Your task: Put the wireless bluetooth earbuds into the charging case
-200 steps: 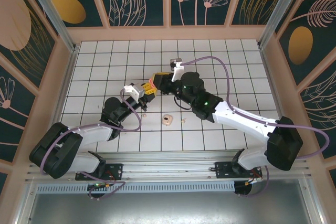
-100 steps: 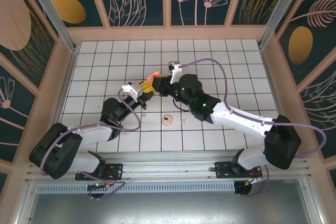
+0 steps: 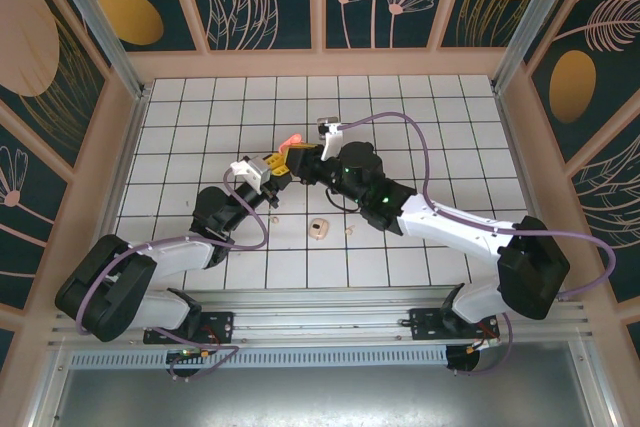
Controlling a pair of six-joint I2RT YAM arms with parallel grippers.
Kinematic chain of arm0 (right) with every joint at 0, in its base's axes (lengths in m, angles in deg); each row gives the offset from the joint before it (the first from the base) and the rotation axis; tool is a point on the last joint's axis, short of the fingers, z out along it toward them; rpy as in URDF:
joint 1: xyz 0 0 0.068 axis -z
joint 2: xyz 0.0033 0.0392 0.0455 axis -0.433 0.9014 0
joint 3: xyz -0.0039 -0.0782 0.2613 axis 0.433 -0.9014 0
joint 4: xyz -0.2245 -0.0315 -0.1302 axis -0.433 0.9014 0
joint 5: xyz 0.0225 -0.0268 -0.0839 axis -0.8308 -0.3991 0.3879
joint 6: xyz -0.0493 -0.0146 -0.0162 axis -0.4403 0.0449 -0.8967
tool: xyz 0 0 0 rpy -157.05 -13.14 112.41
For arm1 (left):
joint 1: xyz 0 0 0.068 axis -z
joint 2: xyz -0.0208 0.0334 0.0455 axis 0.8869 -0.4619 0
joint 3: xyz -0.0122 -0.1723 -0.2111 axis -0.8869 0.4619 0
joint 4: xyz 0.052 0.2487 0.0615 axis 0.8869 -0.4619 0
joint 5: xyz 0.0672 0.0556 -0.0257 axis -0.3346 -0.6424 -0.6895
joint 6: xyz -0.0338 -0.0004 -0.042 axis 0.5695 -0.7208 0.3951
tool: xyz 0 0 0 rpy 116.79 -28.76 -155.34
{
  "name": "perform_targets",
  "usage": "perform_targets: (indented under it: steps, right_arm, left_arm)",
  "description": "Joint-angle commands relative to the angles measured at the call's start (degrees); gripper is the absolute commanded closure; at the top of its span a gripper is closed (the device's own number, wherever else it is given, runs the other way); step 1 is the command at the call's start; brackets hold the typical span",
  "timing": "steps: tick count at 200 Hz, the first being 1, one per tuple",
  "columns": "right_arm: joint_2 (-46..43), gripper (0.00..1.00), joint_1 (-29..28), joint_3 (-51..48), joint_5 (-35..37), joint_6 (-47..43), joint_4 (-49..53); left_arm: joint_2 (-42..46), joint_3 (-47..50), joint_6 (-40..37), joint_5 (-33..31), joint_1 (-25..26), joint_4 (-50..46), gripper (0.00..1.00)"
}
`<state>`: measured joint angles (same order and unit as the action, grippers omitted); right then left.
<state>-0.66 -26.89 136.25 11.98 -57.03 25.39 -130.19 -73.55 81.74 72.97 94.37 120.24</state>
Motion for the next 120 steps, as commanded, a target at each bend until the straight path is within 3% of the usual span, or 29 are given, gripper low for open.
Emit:
perform_targets:
  steps: [1, 120]
  right_arm:
    - [0.2, 0.76, -0.4, -0.9, 0.2, 1.4, 1.1]
    - [0.1, 0.67, 0.1, 0.6, 4.9, 2.5, 8.5]
  left_arm:
    - [1.8, -0.9, -0.8, -0.3, 0.0, 3.4, 0.94]
    - [3.0, -1.1, -2.0, 0.6, 0.0, 2.7, 0.94]
